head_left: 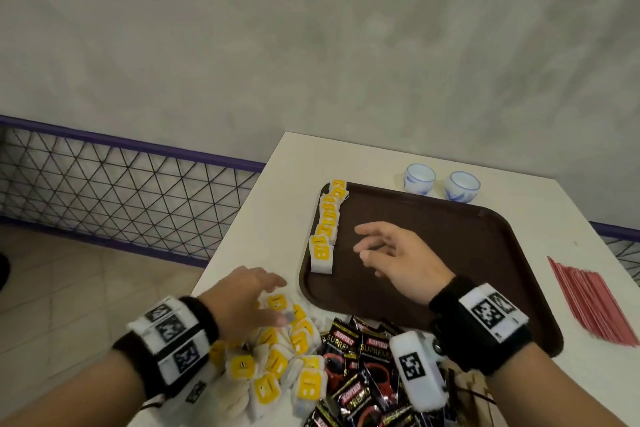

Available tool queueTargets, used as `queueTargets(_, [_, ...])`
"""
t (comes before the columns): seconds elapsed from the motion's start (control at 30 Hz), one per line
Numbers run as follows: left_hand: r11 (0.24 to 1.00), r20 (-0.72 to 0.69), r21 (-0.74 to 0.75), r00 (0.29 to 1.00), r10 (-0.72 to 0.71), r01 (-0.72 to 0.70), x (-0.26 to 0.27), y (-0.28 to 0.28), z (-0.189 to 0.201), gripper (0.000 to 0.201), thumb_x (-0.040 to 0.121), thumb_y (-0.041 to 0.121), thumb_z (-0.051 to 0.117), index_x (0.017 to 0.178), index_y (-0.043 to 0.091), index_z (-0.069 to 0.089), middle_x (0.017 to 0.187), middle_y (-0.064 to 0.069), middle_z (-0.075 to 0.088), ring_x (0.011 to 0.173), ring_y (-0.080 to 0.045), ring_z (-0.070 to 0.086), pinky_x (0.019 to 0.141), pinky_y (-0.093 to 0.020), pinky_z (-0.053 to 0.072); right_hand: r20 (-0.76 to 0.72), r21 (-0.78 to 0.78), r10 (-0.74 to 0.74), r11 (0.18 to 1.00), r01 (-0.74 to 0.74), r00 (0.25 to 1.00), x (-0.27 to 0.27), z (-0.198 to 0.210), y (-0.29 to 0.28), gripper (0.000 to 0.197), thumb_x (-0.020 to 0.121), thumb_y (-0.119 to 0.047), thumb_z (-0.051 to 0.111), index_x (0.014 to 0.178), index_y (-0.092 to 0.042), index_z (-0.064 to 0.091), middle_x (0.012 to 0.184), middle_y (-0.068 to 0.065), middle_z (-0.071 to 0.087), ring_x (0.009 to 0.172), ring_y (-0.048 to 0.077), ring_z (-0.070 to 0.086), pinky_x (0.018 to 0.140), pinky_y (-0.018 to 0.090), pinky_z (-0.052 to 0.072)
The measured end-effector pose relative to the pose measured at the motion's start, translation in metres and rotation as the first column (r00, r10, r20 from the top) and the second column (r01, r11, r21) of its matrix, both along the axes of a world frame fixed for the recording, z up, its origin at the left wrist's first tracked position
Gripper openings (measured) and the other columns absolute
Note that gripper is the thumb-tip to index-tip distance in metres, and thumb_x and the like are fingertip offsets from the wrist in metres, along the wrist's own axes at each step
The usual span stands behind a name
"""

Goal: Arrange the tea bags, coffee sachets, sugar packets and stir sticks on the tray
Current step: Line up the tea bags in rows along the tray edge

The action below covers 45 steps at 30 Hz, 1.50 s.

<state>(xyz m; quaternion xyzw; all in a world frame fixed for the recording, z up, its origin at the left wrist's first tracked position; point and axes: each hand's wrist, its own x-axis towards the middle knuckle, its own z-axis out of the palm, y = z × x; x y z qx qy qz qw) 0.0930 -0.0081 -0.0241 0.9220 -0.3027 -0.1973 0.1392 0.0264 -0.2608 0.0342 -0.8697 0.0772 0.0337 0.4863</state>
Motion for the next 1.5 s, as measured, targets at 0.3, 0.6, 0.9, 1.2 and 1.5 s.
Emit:
queueTargets(0.3, [0.966,-0.001,0.247,0.997,0.082,-0.08,0.005,-0.031,-0.01,0.058,0.073,0.046,0.073,0.117,0.022,0.045,0.117,-0.001,0.059,0.106,-0.023,0.056,0.09,-0.036,0.047,-0.213,-0.488,0.119,0.847,-0.211,0.97,-0.036,-0.004,0.078,0.025,0.085,-0.034,0.061,0.104,-0.018,0.064,0.1,0.001,0.069,0.097,0.021,0.064,0.084,0.034,0.053])
queueTargets(0.6, [0.98,-0.08,-0.127,0.986,0.143,-0.153,0.003,-0.017,0.004,0.024,0.074,0.026,0.075,0.077,0.029,0.052,0.097,0.008,0.056,0.081,-0.007,0.05,0.069,-0.018,0.039,-0.343,-0.586,0.062,0.766,-0.265,0.937,-0.028,-0.036,0.105,0.027,0.093,-0.015,0.051,0.12,-0.011,0.05,0.124,0.015,0.055,0.12,0.034,0.045,0.097,0.041,0.041])
queueTargets(0.9, [0.898,-0.243,-0.368,0.957,0.155,-0.239,0.015,-0.016,0.02,0.04,0.073,0.012,0.077,0.086,0.027,0.043,0.09,0.003,0.047,0.055,-0.011,0.051,0.054,-0.02,0.044,-0.25,-0.265,-0.038,0.964,-0.031,0.967,-0.023,-0.05,0.086,0.018,0.073,-0.02,0.08,0.07,-0.027,0.064,0.085,-0.003,0.062,0.079,0.013,0.059,0.072,0.026,0.053])
queueTargets(1.2, [0.88,-0.245,-0.424,0.963,0.114,-0.212,0.025,-0.037,0.016,0.036,0.073,0.0,0.075,0.072,0.02,0.045,0.083,-0.001,0.052,0.055,-0.017,0.062,0.054,-0.029,0.052,-0.042,0.074,-0.173,0.982,0.176,0.984,-0.008,-0.043,0.038,0.025,0.085,-0.017,0.071,0.064,-0.03,0.068,0.07,-0.009,0.067,0.072,0.009,0.062,0.075,0.028,0.051])
queueTargets(1.5, [0.927,-0.21,-0.349,0.976,0.061,-0.133,0.035,-0.041,0.019,0.021,0.069,0.032,0.081,0.072,0.031,0.059,0.078,0.013,0.057,0.068,-0.009,0.047,0.066,-0.02,0.042,-0.121,-0.018,-0.218,0.976,0.218,0.968,0.045,-0.064,0.036,0.022,0.087,-0.011,0.065,0.07,-0.025,0.06,0.072,-0.001,0.06,0.073,0.018,0.062,0.077,0.039,0.055])
